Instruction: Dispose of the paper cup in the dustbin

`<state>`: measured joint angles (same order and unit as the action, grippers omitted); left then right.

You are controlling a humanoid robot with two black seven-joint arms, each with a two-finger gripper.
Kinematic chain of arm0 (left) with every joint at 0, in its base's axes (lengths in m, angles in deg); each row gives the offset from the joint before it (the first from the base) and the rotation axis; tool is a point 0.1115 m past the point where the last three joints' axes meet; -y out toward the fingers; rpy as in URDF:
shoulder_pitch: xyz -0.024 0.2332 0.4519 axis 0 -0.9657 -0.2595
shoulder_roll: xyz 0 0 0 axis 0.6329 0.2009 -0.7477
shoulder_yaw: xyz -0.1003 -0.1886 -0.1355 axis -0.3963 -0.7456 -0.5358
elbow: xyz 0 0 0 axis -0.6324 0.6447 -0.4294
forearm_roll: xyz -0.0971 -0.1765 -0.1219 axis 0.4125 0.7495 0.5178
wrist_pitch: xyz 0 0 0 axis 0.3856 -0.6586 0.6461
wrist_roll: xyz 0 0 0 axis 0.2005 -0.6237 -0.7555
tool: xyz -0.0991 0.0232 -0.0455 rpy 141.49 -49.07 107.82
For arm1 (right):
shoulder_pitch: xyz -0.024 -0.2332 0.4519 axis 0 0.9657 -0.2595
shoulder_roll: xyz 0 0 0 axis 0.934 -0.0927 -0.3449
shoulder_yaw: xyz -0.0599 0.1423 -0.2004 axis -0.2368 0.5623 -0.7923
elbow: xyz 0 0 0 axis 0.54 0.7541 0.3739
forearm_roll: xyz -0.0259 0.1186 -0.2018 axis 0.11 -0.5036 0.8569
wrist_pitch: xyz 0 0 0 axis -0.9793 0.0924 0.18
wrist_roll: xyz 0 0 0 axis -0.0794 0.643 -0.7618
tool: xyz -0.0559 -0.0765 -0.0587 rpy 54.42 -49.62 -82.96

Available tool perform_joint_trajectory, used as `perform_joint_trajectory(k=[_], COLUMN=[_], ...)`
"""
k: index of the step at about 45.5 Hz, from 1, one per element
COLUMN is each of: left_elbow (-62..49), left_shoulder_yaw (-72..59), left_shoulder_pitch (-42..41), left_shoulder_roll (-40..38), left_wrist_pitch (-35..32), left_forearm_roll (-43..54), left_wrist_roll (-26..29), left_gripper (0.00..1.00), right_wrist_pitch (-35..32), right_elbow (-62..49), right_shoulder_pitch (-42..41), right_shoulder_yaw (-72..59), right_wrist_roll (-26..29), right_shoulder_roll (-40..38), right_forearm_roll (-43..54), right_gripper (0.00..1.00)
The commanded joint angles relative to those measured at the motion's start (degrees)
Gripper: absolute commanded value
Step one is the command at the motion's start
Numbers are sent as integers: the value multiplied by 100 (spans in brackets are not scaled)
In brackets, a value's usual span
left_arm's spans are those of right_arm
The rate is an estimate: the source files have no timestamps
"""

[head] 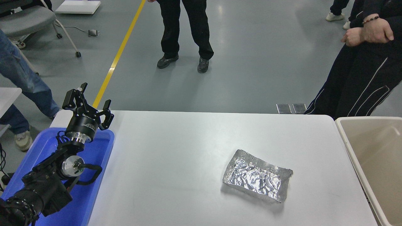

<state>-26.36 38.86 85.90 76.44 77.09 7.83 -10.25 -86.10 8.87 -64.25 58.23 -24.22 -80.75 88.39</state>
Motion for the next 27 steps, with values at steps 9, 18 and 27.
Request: perform_joint_trajectory(k=[9, 18, 27], left_elbow=[0, 0, 0], left_shoulder_yaw=[0, 0, 0], left_shoulder_pitch=[0, 0, 0], left_shoulder_roll=[0, 0, 0], left_wrist_pitch=[0, 0, 0], left_forearm_roll=[1, -8, 1], left_wrist_roll=[0, 0, 0], left_gripper=[100, 100, 100], right_wrist_pitch=[374, 374, 383], right_elbow=[-22, -22, -22], right_shoulder_pitch=[342, 447, 447], right_shoulder_yaw=[-8, 53, 62], right_wrist_roll=[249, 249, 249], right_shoulder_roll=[423, 538, 520], right_forearm_roll=[-344, -423, -449], right_gripper=[0, 0, 0])
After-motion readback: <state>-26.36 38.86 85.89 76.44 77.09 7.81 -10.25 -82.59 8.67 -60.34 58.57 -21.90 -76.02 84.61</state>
